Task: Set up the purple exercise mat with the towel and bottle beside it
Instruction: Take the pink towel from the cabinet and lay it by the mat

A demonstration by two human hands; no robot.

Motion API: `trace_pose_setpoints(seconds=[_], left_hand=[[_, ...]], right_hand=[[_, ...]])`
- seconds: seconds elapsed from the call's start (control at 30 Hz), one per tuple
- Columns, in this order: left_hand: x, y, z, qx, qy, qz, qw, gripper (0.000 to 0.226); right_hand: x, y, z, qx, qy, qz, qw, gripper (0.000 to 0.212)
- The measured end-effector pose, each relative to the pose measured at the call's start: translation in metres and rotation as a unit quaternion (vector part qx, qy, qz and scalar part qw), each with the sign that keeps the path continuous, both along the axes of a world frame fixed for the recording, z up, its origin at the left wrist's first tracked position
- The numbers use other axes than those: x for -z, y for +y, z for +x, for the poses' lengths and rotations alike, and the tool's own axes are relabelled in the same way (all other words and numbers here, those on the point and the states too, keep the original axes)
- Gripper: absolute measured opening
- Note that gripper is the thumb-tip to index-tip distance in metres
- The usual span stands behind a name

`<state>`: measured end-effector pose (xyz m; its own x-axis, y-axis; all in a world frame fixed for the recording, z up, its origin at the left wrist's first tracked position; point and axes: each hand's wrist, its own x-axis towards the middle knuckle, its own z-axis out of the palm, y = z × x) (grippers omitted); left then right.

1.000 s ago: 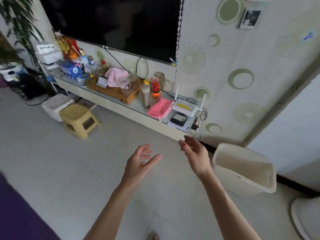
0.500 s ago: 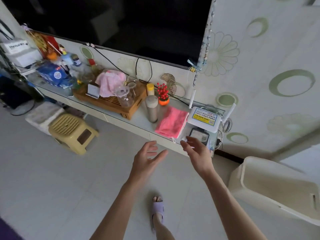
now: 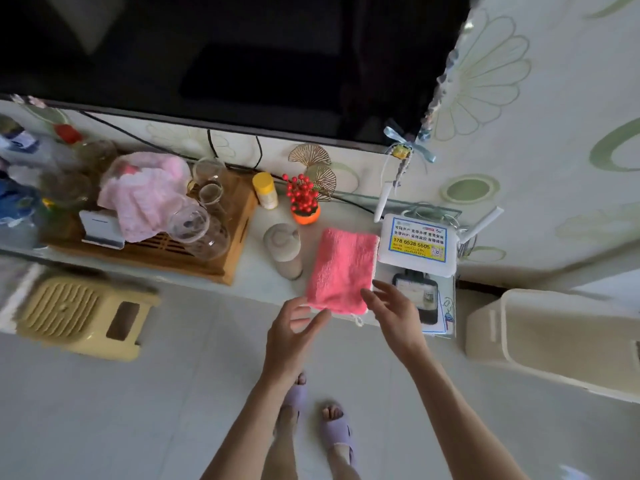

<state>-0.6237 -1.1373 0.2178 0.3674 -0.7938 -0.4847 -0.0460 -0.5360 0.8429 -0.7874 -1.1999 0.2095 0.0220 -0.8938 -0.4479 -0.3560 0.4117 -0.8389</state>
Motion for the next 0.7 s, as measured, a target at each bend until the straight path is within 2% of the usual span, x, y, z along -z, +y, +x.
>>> trace_pose_setpoints(seconds=[0.13,0.2,0.27,0.33,0.4,0.5,0.63,0.7], left_hand=[[0.045,-0.039,0.012,0.033,0.012,0.024,0.999,0.047],[0.073,-0.056,0.016,0.043,0.011,0.035,0.998,0.033],[0.092,-0.065,0.016,0.043,0.007,0.038,0.998,0.027],[0.114,-0.076,0.016,0.062,-0.009,0.048,0.997,0.041],[0.131,-0.083,0.018,0.054,-0.021,0.046,0.997,0.067],[0.156,-0.098,0.018,0.051,-0.007,0.026,0.998,0.082],[0.178,-0.112,0.015,0.034,0.014,0.034,0.999,0.071],[0.185,-0.120,0.013,0.028,0.002,0.043,0.999,0.061]], right_hand=[[0.041,-0.028,0.020,0.046,0.010,0.017,0.999,0.048],[0.064,-0.042,0.029,0.076,0.007,0.028,0.997,0.051],[0.082,-0.050,0.035,0.098,0.010,0.031,0.995,0.063],[0.101,-0.060,0.038,0.121,0.027,0.029,0.992,0.076],[0.116,-0.068,0.040,0.146,0.035,0.024,0.988,0.071],[0.141,-0.078,0.041,0.175,0.054,0.015,0.983,0.069],[0.165,-0.091,0.046,0.202,0.047,0.031,0.978,0.085],[0.174,-0.097,0.048,0.208,0.052,0.041,0.976,0.084]])
